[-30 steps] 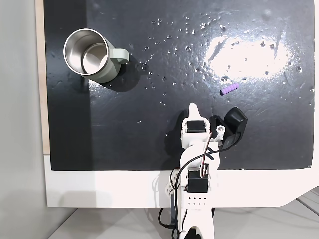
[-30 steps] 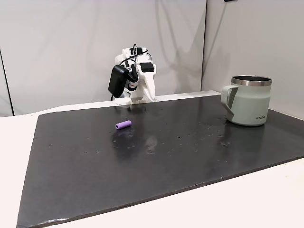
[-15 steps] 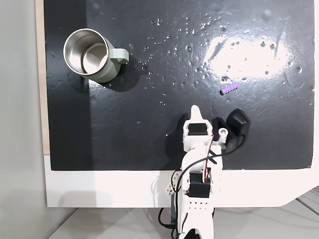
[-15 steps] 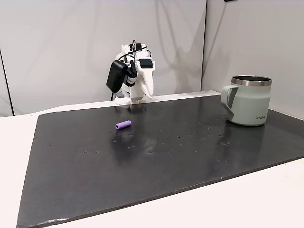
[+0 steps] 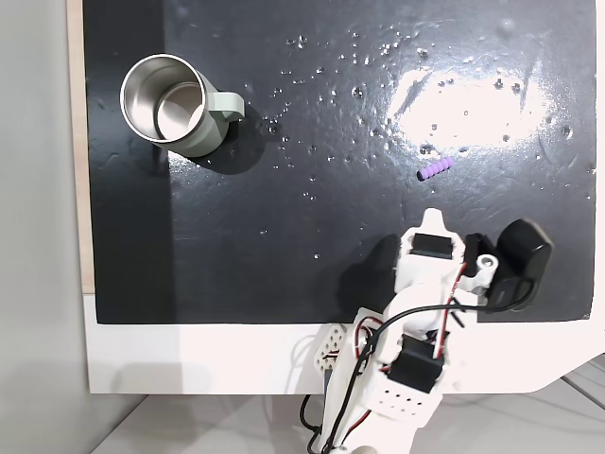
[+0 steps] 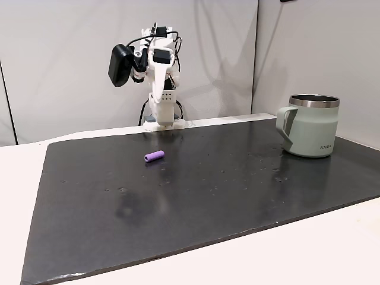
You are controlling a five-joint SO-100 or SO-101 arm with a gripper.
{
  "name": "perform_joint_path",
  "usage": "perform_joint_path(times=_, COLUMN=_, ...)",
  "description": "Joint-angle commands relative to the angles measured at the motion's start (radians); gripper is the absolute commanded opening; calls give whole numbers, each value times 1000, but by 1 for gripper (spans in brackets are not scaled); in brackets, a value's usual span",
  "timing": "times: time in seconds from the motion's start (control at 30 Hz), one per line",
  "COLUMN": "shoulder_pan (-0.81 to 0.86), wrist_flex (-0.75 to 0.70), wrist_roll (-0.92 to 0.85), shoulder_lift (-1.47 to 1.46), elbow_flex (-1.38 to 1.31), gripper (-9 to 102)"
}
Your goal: Grasp a pengrip and put it in the cup.
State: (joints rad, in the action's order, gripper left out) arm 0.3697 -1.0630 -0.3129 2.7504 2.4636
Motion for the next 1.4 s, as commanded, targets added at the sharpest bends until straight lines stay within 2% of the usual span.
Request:
perform_joint_path(times=0.0, shoulder_pan=69, wrist_flex=-2, wrist_roll=-32, shoulder_lift=-198, elbow_flex=-199, gripper=2)
perform_joint_path(times=0.13, shoulder_pan=112, wrist_flex=-5, wrist_roll=-98, shoulder_lift=-399, elbow_flex=-348, gripper=4)
perform_joint_path(times=0.3, shoulder_pan=109, wrist_flex=37, wrist_roll=-215, shoulder_lift=-580, elbow_flex=-457, gripper=13)
perform_joint_path(times=0.67, shoulder_pan=52, wrist_flex=230, wrist_roll=-364, shoulder_lift=-742, elbow_flex=-410, gripper=22)
perform_joint_path(times=0.9, shoulder_pan=11, wrist_flex=244, wrist_roll=-405, shoulder_lift=-827, elbow_flex=-380, gripper=30)
perform_joint_path(times=1.37, shoulder_pan=-3, wrist_flex=380, wrist_roll=-440, shoulder_lift=-956, elbow_flex=-261, gripper=28)
